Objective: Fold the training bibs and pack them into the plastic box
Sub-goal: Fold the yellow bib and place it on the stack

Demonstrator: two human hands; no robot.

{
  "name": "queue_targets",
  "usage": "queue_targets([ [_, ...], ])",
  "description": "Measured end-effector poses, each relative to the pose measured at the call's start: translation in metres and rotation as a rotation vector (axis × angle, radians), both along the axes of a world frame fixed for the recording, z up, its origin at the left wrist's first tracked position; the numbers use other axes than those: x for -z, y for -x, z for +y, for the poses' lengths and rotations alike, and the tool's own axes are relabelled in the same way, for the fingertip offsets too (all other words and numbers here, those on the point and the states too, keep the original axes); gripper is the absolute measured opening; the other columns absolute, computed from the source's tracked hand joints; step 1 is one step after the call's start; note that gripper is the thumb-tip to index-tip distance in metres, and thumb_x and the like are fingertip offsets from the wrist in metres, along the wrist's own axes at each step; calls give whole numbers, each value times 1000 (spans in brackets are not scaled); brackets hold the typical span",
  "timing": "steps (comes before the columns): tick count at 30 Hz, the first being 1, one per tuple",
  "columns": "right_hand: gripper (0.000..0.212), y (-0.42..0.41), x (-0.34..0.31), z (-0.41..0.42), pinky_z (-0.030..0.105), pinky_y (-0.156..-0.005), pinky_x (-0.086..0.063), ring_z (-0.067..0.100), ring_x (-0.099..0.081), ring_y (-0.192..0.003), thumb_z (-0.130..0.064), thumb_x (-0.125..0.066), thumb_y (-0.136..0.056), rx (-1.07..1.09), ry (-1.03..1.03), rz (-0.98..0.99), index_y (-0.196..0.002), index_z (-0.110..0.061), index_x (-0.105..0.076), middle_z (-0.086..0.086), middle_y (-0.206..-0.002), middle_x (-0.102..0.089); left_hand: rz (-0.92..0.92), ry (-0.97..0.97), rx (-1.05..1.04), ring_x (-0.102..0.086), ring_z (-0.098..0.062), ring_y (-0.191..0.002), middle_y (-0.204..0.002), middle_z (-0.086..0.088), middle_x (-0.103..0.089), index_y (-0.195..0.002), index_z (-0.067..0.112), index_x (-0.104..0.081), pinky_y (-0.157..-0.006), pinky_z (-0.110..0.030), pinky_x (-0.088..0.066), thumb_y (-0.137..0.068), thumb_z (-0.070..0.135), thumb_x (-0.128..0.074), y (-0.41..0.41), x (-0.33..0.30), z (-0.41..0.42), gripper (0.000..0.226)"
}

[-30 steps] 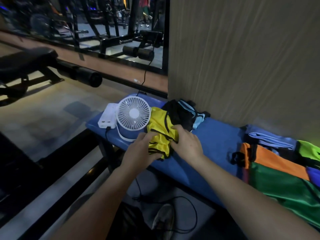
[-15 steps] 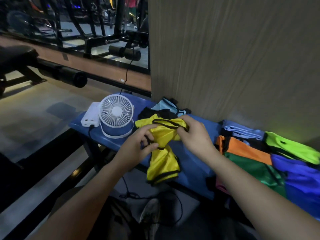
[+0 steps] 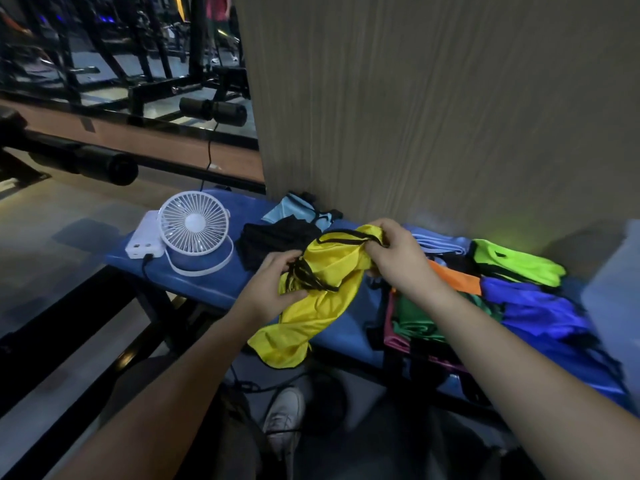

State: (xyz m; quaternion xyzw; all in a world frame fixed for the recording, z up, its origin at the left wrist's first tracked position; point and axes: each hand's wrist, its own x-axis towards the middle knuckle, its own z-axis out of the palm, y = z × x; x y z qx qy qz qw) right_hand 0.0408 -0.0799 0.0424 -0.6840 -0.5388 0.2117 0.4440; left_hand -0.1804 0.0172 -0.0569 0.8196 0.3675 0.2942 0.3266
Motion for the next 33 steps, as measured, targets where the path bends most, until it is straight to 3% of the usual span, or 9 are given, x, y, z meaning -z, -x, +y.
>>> queue_targets([
  [5, 18, -6, 14, 6, 42, -60, -57, 22, -68, -62, -9, -55, -93, 76, 22, -68, -107, -21, -54, 3, -80, -67, 108, 21, 28, -41, 1, -120, -132, 13, -41, -149, 24, -39, -96, -13, -33, -87, 22, -77, -11, 5, 6, 72],
  [9, 26, -12, 22, 8, 40, -66, -52, 24, -65, -72, -10, -54, -93, 162, 51, -191, -116, -19, -50, 0, -78, -64, 105, -9, -16, -45, -5, -117, -133, -1, -50, -142, 16, -49, -100, -19, -37, -94, 4, -64, -6, 1, 18, 51],
  [12, 31, -15, 28, 7, 38, -67, -44, 26, -59, -81, -9, -54, -92, 191, 73, -222, -121, -16, -49, 2, -85, -62, 129, -66, -13, -51, -12, -113, -128, -5, -53, -133, 14, -58, -97, -24, -41, -89, -6, -63, 8, 4, 24, 48],
  [17, 42, -12, 42, 7, 40, -81, -41, 34, -53, -105, -10, -57, -88, 212, 104, -319, -129, -12, -47, 14, -118, -54, 148, -131, 41, -55, -13, -109, -118, 1, -54, -119, 18, -65, -95, -26, -43, -87, 10, -75, 20, 14, 21, 35],
  [22, 51, 5, 51, 3, 49, -97, -38, 39, -45, -115, -6, -60, -71, 291, 16, -617, -122, -11, -56, 18, -123, -48, 162, -288, 89, -53, -18, -107, -116, 6, -53, -111, 22, -69, -93, -33, -45, -84, 18, -79, 25, 21, 10, 29],
  [27, 48, 18, 56, 1, 49, -105, -35, 36, -44, -117, -7, -61, -67, 128, -96, -741, -114, -13, -59, 15, -124, -49, 131, -375, 123, -49, -15, -93, -106, 7, -51, -112, 26, -68, -83, -33, -44, -82, 24, -77, 25, 16, 3, 32],
  [31, 35, 34, 64, -3, 39, -96, -41, 28, -47, -112, -9, -61, -75, -217, -100, -784, -110, -13, -62, 6, -118, -51, 130, -377, 188, -52, -11, -91, -100, 10, -53, -110, 26, -68, -81, -31, -46, -84, 27, -73, 28, 13, -2, 26],
  [33, 33, 42, 72, -7, 38, -97, -43, 25, -48, -113, -12, -62, -78, -401, -81, -857, -111, -16, -63, 3, -117, -53, 126, -374, 179, -53, -10, -87, -95, 11, -53, -107, 24, -67, -77, -31, -48, -87, 19, -72, 32, 13, -5, 21],
])
